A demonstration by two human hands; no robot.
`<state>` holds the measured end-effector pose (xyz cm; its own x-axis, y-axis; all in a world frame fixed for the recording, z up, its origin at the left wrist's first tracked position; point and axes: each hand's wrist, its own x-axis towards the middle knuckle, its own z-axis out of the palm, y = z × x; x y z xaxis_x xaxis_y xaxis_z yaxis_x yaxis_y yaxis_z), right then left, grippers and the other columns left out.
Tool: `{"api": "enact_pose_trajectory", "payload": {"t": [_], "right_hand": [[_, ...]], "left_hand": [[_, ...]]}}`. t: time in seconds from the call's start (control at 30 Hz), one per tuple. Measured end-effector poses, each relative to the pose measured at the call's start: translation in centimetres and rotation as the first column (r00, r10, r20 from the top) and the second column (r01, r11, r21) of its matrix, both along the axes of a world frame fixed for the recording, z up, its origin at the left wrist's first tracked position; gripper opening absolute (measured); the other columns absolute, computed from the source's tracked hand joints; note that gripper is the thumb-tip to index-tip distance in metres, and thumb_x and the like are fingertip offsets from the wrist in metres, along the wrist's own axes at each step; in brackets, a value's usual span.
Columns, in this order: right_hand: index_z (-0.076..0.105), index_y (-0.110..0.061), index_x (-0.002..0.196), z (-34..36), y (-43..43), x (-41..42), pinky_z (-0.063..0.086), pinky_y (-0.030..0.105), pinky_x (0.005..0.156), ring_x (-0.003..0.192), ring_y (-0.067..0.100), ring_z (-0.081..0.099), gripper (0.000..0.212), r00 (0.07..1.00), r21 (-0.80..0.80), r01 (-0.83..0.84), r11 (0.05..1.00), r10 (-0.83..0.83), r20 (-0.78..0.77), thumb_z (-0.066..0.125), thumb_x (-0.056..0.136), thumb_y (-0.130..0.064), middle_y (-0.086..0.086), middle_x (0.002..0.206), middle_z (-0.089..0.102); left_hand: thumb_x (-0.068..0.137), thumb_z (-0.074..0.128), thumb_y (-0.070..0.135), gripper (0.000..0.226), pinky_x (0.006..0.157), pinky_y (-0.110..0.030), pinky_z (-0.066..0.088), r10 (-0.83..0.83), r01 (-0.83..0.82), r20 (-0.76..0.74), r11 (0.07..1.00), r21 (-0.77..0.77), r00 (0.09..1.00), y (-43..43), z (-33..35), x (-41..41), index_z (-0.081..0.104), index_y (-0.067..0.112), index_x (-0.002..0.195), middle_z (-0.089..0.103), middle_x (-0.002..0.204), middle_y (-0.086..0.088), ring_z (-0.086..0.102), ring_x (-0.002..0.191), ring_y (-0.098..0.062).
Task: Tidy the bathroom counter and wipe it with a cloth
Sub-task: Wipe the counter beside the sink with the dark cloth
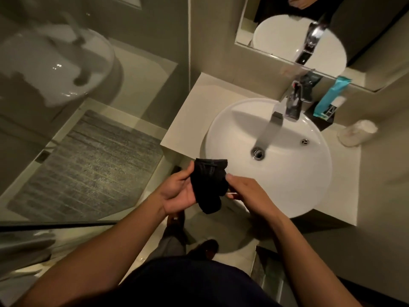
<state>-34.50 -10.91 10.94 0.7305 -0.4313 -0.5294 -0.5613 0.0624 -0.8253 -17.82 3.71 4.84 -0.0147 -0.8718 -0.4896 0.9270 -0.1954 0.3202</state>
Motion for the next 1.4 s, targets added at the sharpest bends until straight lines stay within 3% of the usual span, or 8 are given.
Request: {"api": "enact_pose_trajectory", "payload": {"t": [0.13,0.37,0.53,0.73,0.9,1.13,1.27,1.4], "right_hand": [[0.073,-0.018,0.086,2.7,0.0,-3.0,0.051,0.018,0.073,0.075,0.006,0.065,0.018,0.991,-0.064,0.064,0.996,-0.056,0.118,0.067,0.095,-0.032,-0.006,0.079,0.071],[0.056,-0.010,0.081,4.5,-0.2,-7.2,0.044,0.016,0.061,0.064,0.002,0.051,0.020,0.958,-0.264,0.223,0.938,-0.161,0.238,0.066,0.097,-0.018,-0.011,0.067,0.056],[0.061,-0.020,0.091,5.2,0.6,-8.0,0.046,0.016,0.064,0.072,0.003,0.058,0.008,0.945,-0.426,0.294,0.855,-0.193,0.264,0.063,0.098,-0.022,-0.007,0.080,0.064],[0.063,-0.013,0.092,4.3,-0.2,-9.6,0.046,0.014,0.063,0.073,0.003,0.058,0.007,0.902,-0.418,0.423,0.804,-0.330,0.280,0.063,0.098,-0.017,0.003,0.083,0.065],[0.063,0.000,0.095,2.0,-1.3,-10.9,0.044,0.017,0.055,0.071,0.012,0.055,0.021,0.767,-0.229,0.642,0.732,-0.614,0.188,0.060,0.100,-0.020,0.008,0.078,0.060],[0.062,-0.004,0.094,-3.5,-1.2,-10.2,0.043,0.027,0.060,0.071,0.017,0.052,0.021,0.759,-0.238,0.627,0.742,-0.651,-0.027,0.060,0.100,-0.023,0.008,0.079,0.058],[0.059,-0.010,0.087,-5.5,-0.2,-9.6,0.041,0.024,0.057,0.067,0.015,0.050,0.019,0.735,-0.300,0.620,0.725,-0.671,-0.100,0.059,0.100,-0.023,0.003,0.075,0.056],[0.056,-0.014,0.084,-6.3,0.5,-9.5,0.044,0.024,0.060,0.069,0.013,0.053,0.020,0.716,-0.355,0.617,0.703,-0.688,-0.118,0.058,0.101,-0.024,0.004,0.081,0.059]], "left_hand": [[0.100,0.048,0.052,0.068,0.115,-0.047,0.040,-0.076,0.076,-0.008,0.995,-0.064,0.997,-2.6,2.0,-2.9,0.046,0.005,0.149,0.054,0.145,-0.020,0.055,0.132,-0.033],[0.093,0.056,0.065,0.079,0.118,-0.048,0.037,-0.143,0.143,-0.007,0.989,-0.028,0.990,-6.3,4.2,-7.1,0.051,0.007,0.146,0.052,0.145,-0.020,0.053,0.133,-0.035],[0.093,0.069,0.040,0.057,0.111,-0.049,0.046,-0.187,0.187,-0.028,0.982,-0.015,0.982,-7.0,4.8,-10.4,0.060,0.005,0.138,0.058,0.143,-0.022,0.057,0.132,-0.034],[0.089,0.076,0.015,0.049,0.111,-0.052,0.045,-0.185,0.183,0.133,0.983,0.031,0.974,-7.2,4.3,-11.4,0.062,0.001,0.133,0.059,0.139,-0.026,0.059,0.129,-0.040],[0.095,0.063,0.005,0.035,0.101,-0.045,0.054,-0.119,0.078,0.243,0.982,0.173,0.963,-6.8,3.5,-10.1,0.062,-0.005,0.128,0.067,0.129,-0.025,0.066,0.120,-0.037],[0.096,0.065,0.012,0.015,0.088,-0.043,0.062,-0.257,-0.014,0.755,0.943,0.332,0.603,-6.6,2.5,-9.4,0.070,0.016,0.109,0.075,0.108,-0.009,0.071,0.101,-0.023],[0.091,0.072,0.016,0.018,0.075,-0.030,0.059,-0.368,-0.102,0.859,0.899,0.427,0.355,-6.0,0.5,-9.3,0.070,0.012,0.108,0.074,0.098,-0.004,0.070,0.097,-0.021],[0.092,0.071,0.016,0.034,0.082,-0.027,0.057,-0.392,-0.139,0.891,0.893,0.428,0.228,-5.9,-0.3,-9.8,0.066,0.010,0.125,0.073,0.110,-0.004,0.066,0.100,-0.016]]}}
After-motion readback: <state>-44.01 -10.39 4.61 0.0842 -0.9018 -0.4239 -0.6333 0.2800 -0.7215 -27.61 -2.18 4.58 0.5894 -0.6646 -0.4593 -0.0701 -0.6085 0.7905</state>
